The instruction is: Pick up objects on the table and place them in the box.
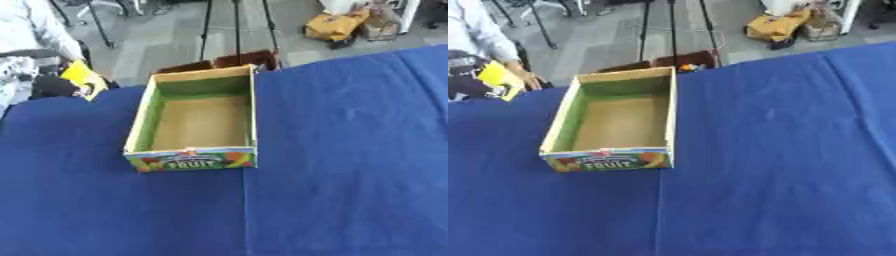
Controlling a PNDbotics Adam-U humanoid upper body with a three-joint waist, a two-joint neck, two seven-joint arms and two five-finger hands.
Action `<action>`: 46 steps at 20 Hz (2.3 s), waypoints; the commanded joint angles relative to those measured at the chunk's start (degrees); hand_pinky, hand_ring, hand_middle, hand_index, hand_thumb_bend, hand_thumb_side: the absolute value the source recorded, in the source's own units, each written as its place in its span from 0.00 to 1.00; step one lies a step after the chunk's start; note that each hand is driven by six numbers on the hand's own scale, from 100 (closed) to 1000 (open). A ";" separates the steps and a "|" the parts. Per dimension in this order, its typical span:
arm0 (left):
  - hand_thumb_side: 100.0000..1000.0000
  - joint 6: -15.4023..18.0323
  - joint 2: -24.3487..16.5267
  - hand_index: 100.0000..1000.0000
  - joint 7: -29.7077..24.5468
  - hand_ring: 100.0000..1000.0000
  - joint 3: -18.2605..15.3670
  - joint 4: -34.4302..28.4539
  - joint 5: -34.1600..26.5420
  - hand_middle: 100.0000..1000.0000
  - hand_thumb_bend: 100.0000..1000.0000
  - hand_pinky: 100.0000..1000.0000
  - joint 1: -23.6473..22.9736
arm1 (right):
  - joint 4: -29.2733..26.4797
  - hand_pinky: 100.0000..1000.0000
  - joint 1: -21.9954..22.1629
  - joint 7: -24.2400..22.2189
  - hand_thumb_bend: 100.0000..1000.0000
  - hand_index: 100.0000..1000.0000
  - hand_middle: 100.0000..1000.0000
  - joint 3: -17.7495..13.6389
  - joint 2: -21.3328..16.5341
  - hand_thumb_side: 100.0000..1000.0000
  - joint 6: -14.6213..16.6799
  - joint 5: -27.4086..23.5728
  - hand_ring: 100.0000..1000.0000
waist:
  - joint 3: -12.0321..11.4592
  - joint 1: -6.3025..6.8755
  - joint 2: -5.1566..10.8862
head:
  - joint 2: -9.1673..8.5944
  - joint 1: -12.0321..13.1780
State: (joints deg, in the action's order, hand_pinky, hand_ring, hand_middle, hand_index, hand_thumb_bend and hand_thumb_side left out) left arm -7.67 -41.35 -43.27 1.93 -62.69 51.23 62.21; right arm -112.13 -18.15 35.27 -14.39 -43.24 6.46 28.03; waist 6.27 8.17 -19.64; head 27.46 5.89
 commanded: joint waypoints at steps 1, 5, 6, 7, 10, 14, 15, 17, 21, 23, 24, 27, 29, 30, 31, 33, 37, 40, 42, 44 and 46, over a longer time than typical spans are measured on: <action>0.56 0.82 -1.97 0.64 -0.75 0.57 1.11 -5.12 -0.78 0.51 0.00 0.30 1.80 | -1.38 0.55 -0.37 -0.08 0.00 0.62 0.54 -0.06 -0.86 0.60 -0.21 -0.64 0.52 | -0.03 -0.45 2.55 | 0.85 -0.28; 0.55 1.55 -0.08 0.64 -1.66 0.57 3.10 -9.58 -1.81 0.52 0.00 0.31 2.33 | -1.53 0.55 -0.65 -0.41 0.00 0.62 0.54 0.35 -0.53 0.60 -0.23 -0.89 0.52 | 0.37 -0.58 3.17 | 0.92 -0.32; 0.55 1.69 0.50 0.64 -1.96 0.57 3.68 -10.23 -1.94 0.52 0.00 0.31 2.48 | -1.57 0.55 -0.78 -0.51 0.00 0.62 0.54 0.47 -0.47 0.60 -0.18 -0.95 0.52 | 0.46 -0.60 3.31 | 0.87 -0.27; 0.55 1.80 1.05 0.64 -2.23 0.57 4.17 -10.69 -1.96 0.52 0.00 0.31 2.66 | -1.61 0.55 -0.88 -0.57 0.00 0.62 0.54 0.53 -0.41 0.60 -0.17 -0.95 0.52 | 0.50 -0.61 3.42 | 0.84 -0.22; 0.56 2.06 3.23 0.64 -2.91 0.58 5.42 -10.88 -1.84 0.52 0.00 0.31 3.34 | -1.77 0.55 -1.08 -0.73 0.00 0.62 0.54 0.71 -0.16 0.60 -0.15 -1.08 0.53 | 0.76 -0.60 3.72 | 0.73 0.03; 0.56 2.40 6.64 0.64 -3.07 0.58 6.79 -9.06 -1.03 0.52 0.00 0.32 4.02 | -2.00 0.55 -1.44 -0.91 0.00 0.61 0.54 0.89 0.24 0.60 -0.18 -1.30 0.53 | 1.35 -0.57 3.93 | 0.59 0.53; 0.56 2.52 7.46 0.64 -3.10 0.58 7.14 -8.46 -0.73 0.52 0.00 0.32 4.12 | -2.07 0.55 -1.55 -0.94 0.00 0.61 0.54 0.94 0.32 0.60 -0.20 -1.38 0.52 | 1.49 -0.58 3.96 | 0.57 0.63; 0.57 2.72 8.94 0.64 -3.13 0.58 7.71 -7.13 -0.13 0.53 0.00 0.32 4.23 | -2.20 0.55 -1.81 -1.02 0.00 0.61 0.54 1.07 0.42 0.60 -0.21 -1.49 0.53 | 1.71 -0.57 3.95 | 0.51 0.78; 0.58 3.10 11.37 0.64 -3.00 0.59 8.56 -4.04 1.55 0.53 0.00 0.33 3.98 | -2.44 0.55 -2.44 -1.05 0.00 0.61 0.55 1.31 0.65 0.60 -0.10 -1.63 0.53 | 2.15 -0.58 3.89 | 0.39 0.99; 0.58 3.42 12.18 0.64 -3.01 0.59 9.00 -2.48 2.47 0.53 0.00 0.34 3.80 | -2.46 0.55 -2.68 -0.98 0.00 0.61 0.55 1.40 0.76 0.60 0.07 -1.67 0.53 | 2.33 -0.61 3.83 | 0.32 1.01; 0.58 3.60 12.50 0.64 -3.05 0.59 9.22 -1.71 3.08 0.53 0.00 0.34 3.77 | -2.46 0.55 -2.76 -0.95 0.00 0.61 0.55 1.44 0.79 0.60 0.14 -1.69 0.53 | 2.40 -0.62 3.80 | 0.30 1.00; 0.58 4.11 13.55 0.64 -3.04 0.60 9.54 0.64 4.93 0.53 0.00 0.35 3.91 | -2.46 0.55 -2.99 -0.82 0.00 0.61 0.54 1.52 0.99 0.59 0.29 -1.82 0.53 | 2.60 -0.60 3.70 | 0.15 1.09; 0.59 4.47 14.30 0.65 -2.82 0.60 9.61 2.13 6.32 0.54 0.00 0.35 4.06 | -2.46 0.55 -3.11 -0.79 0.00 0.61 0.54 1.56 1.18 0.59 0.32 -1.94 0.53 | 2.80 -0.58 3.56 | -0.06 1.31; 0.59 4.65 14.65 0.65 -2.68 0.61 9.57 2.86 6.91 0.54 0.00 0.36 4.12 | -2.46 0.55 -3.15 -0.77 0.00 0.61 0.54 1.55 1.25 0.59 0.33 -1.99 0.53 | 2.91 -0.58 3.48 | -0.17 1.41; 0.59 4.78 15.02 0.65 -2.52 0.62 9.53 3.68 7.61 0.55 0.00 0.36 4.17 | -2.46 0.55 -3.17 -0.73 0.00 0.61 0.54 1.51 1.30 0.59 0.29 -2.01 0.52 | 3.07 -0.57 3.38 | -0.30 1.55; 0.60 5.09 15.68 0.69 -2.19 0.66 9.44 5.08 9.04 0.58 0.00 0.39 4.31 | -2.46 0.55 -3.20 -0.65 0.00 0.61 0.54 1.47 1.34 0.59 0.28 -2.07 0.52 | 3.32 -0.54 3.21 | -0.44 1.74; 0.61 6.19 16.60 0.82 -2.30 0.75 9.23 6.92 12.29 0.70 0.00 0.48 4.50 | -2.46 0.55 -3.22 -0.67 0.00 0.61 0.54 1.45 1.39 0.59 0.28 -2.17 0.52 | 3.67 -0.43 2.98 | -0.29 1.92; 0.61 7.07 16.97 0.97 -3.09 0.86 8.79 7.96 14.48 0.82 0.00 0.59 4.54 | -2.46 0.55 -3.20 -0.73 0.00 0.61 0.54 1.46 1.43 0.59 0.26 -2.27 0.52 | 3.83 -0.34 2.89 | -0.21 2.02; 0.62 7.97 17.15 1.00 -3.63 0.90 8.61 8.25 16.07 0.86 0.00 0.65 4.57 | -2.46 0.55 -3.19 -0.78 0.00 0.61 0.54 1.45 1.48 0.59 0.25 -2.33 0.52 | 3.94 -0.28 2.82 | -0.17 2.05; 0.63 9.04 17.19 1.00 -4.08 0.96 8.55 8.16 17.76 0.91 0.10 0.75 4.64 | -2.46 0.55 -3.10 -0.83 0.00 0.61 0.54 1.41 1.54 0.59 0.20 -2.40 0.52 | 3.99 -0.24 2.76 | -0.13 2.06; 0.67 10.06 17.24 1.00 -4.59 1.00 8.41 8.01 19.13 0.97 0.28 0.86 4.67 | -2.46 0.55 -3.03 -0.88 0.00 0.61 0.53 1.36 1.61 0.59 0.16 -2.46 0.52 | 4.02 -0.20 2.74 | -0.03 2.11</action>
State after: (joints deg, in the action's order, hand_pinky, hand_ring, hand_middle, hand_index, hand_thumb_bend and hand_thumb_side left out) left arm 1.69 -23.09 -47.63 11.05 -54.05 69.32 65.20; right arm -113.42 -20.68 34.50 -12.64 -40.53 6.68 25.99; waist 10.23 8.17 -17.90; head 27.63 7.76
